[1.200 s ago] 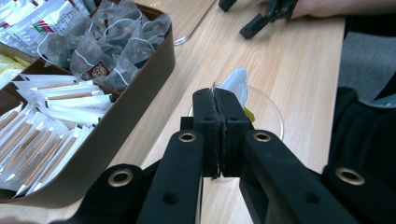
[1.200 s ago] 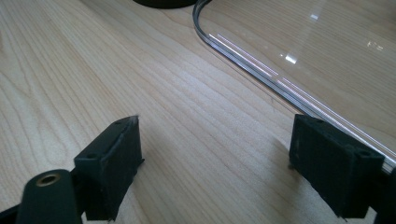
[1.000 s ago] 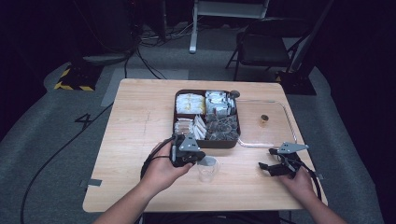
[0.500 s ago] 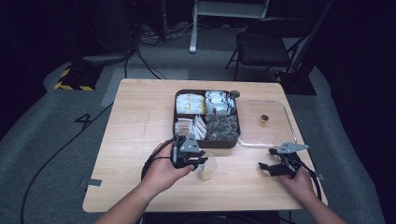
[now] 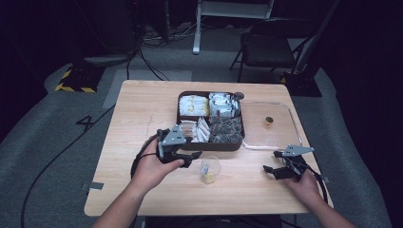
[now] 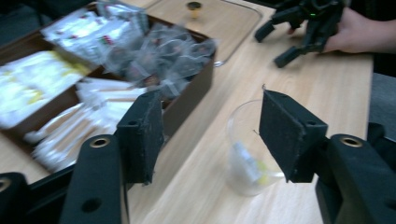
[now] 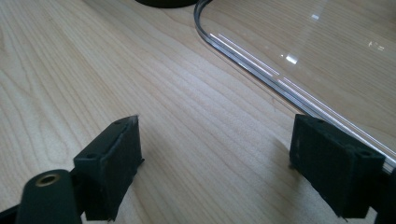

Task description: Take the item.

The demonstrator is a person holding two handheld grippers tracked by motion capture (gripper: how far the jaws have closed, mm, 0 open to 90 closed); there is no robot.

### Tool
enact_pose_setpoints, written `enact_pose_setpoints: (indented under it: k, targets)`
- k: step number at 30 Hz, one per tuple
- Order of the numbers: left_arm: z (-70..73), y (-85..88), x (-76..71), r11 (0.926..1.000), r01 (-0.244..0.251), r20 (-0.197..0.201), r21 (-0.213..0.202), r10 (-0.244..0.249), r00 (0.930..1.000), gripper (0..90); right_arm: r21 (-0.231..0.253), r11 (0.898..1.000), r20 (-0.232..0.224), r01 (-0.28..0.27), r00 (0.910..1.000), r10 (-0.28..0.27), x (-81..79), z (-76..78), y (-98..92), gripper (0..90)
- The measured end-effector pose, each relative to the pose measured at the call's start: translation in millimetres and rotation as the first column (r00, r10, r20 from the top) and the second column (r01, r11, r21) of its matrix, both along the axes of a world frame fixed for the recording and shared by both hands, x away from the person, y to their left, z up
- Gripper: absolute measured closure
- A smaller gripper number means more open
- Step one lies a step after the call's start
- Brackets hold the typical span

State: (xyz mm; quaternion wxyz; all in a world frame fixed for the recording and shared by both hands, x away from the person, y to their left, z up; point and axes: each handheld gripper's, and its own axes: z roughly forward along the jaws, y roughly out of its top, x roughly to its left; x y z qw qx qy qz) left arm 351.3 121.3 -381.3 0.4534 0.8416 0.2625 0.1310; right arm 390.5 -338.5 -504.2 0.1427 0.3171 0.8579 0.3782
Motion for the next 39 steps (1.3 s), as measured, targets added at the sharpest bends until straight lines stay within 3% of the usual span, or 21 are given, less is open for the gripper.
enact_pose_setpoints:
  k: [11, 20, 25, 30, 35, 39]
  targets:
    - [-12.7, 44.7, -0.2, 0.9951, -0.085, -0.008, 0.051, 0.085, 0.9963, 36.9, 0.0, 1.0, -0.001, -0.013, 0.9999, 0.013, -1.6, 0.0, -2.1, 16.6]
    - [-25.0, 72.4, 0.1, 0.9885, -0.139, -0.014, 0.061, 0.14, 0.9901, 35.8, 0.0, 1.0, 0.0, -0.013, 0.9999, 0.013, -1.6, 0.0, -2.0, 16.6]
    - [-40.3, 90.4, 2.2, 0.9813, -0.155, -0.023, 0.114, 0.159, 0.987, 33.2, 0.0, 1.0, 0.0, -0.013, 0.9999, 0.013, -1.6, 0.0, -2.1, 16.6]
    - [-51.7, 101.6, 3.2, 0.9789, -0.175, -0.038, 0.105, 0.18, 0.9829, 32.9, 0.0, 1.0, 0.0, -0.013, 0.9999, 0.013, -1.6, 0.0, -2.1, 16.6]
    - [-71.6, 119.3, 0.5, 0.9748, -0.203, -0.085, 0.092, 0.211, 0.9738, 31.6, 0.001, 1.0, -0.001, -0.012, 0.9999, 0.012, -1.5, 0.0, -2.1, 16.6]
    - [-83.6, 132.3, -0.3, 0.9645, -0.241, -0.108, 0.108, 0.252, 0.9616, 31.1, 0.001, 1.0, -0.001, -0.012, 0.9999, 0.012, -1.5, 0.0, -2.1, 16.6]
